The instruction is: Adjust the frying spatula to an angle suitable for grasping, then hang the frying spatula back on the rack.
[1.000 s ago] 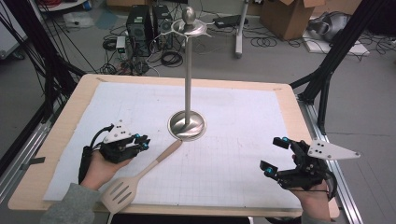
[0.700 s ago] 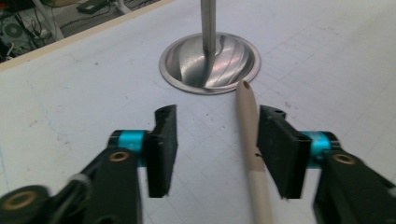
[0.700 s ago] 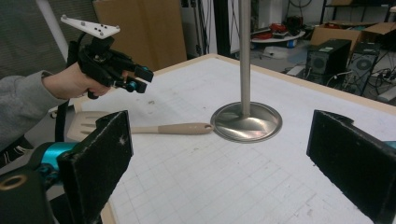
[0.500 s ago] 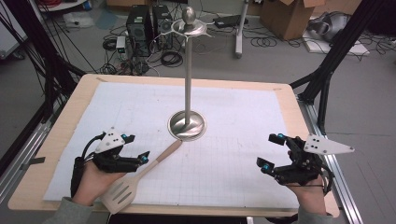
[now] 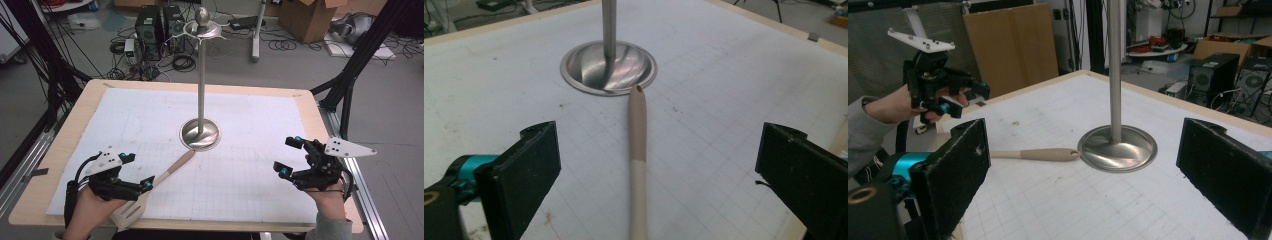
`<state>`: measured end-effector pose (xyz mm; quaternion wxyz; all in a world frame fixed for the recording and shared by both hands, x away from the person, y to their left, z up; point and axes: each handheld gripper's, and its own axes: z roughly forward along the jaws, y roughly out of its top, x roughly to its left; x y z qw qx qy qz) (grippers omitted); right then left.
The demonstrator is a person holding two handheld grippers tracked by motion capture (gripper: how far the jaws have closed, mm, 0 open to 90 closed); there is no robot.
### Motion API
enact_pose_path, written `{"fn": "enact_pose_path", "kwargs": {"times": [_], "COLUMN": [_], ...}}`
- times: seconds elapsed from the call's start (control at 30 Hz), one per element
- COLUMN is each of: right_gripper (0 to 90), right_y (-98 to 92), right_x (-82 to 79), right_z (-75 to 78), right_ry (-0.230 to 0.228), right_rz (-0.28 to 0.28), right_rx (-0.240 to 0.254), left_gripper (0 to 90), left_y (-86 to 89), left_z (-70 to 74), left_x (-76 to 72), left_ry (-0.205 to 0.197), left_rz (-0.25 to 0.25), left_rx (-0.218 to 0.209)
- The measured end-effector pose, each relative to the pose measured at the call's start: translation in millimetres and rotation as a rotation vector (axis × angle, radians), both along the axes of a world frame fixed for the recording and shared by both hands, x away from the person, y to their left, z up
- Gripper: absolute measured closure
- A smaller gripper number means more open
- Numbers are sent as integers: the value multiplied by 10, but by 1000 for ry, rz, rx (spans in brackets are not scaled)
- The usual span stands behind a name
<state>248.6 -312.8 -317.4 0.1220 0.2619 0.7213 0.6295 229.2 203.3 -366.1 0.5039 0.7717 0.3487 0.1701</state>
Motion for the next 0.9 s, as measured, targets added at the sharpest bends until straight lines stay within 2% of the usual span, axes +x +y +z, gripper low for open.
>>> {"fn": "enact_pose_path", "kwargs": {"times": [0.07, 0.27, 0.67, 0.7, 0.9], "right_gripper": [60, 60, 60, 60, 60], "right_y": [7, 61, 74, 79, 84], "right_x": [12, 60, 62, 53, 55], "right_z": [7, 23, 26, 30, 26], "right_ry": [-5, -6, -12, -2, -9], "right_rz": [6, 27, 26, 27, 30], "right_rx": [2, -3, -5, -6, -15], "left_gripper": [48, 48, 48, 49, 49], "left_y": [13, 4, 4, -5, -26], "left_z": [2, 8, -21, -15, -34], "left_x": [-25, -66, -72, -70, -20], "left_ry": [-9, -39, -37, -37, -30], "left_rz": [8, 24, 39, 39, 41], "left_rx": [-20, -24, 3, 3, 19]}}
